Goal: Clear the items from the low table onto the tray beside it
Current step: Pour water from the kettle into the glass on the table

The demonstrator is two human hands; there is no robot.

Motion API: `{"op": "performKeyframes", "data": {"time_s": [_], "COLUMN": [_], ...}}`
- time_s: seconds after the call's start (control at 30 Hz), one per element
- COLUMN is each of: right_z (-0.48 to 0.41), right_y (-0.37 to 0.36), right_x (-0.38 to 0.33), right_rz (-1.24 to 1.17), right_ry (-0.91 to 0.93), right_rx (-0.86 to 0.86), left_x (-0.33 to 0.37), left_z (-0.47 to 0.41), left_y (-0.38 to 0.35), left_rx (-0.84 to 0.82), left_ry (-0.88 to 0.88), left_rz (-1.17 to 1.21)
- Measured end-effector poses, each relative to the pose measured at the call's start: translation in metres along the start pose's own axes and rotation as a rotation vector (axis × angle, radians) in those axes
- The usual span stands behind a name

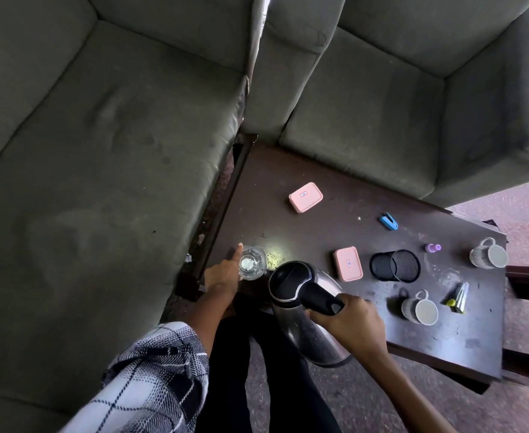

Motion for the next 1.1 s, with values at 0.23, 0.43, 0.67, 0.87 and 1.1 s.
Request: {"op": "performKeyframes", "data": {"time_s": [0.23, 0.43, 0.67, 0.87, 1.1], "right_z": [-0.0007, -0.0017, -0.0031, -0.0040, -0.0054], "right_y": [-0.0018, -0.0018, -0.0031, -0.0026, -0.0020], "right_x": [0.0008, -0.0006, -0.0029, -0.0036, -0.0040], "right_rz": [0.001, 0.012, -0.005, -0.011, -0.003], "right_ry": [-0.005, 0.001, -0.001, 0.000, 0.019], "right_rx": [-0.001, -0.002, 0.002, -0.006, -0.001], "left_x": [-0.0001, -0.0002, -0.0004, 0.0000, 0.0001], "left_z": [-0.0002, -0.0011, 0.0010, 0.0018, 0.0032], "left_y": [-0.0003, -0.0013, 0.0014, 0.0012, 0.0035], "left_rx": [-0.007, -0.019, -0.023, -0.032, -0.028], "left_ry": [-0.001, 0.004, 0.005, 0.014, 0.008], "left_rz": [0.010, 0.018, 0.029, 0.022, 0.039]}}
Point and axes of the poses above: each hand's wrist, its own z-axis away from the middle knuckle, its own y-axis out of the back of the hand, x = y × z, the point moved 4 cm from there along -z, towards the middle knuckle, and after that the axes turned 15 degrees about y, right-handed, at the moved point
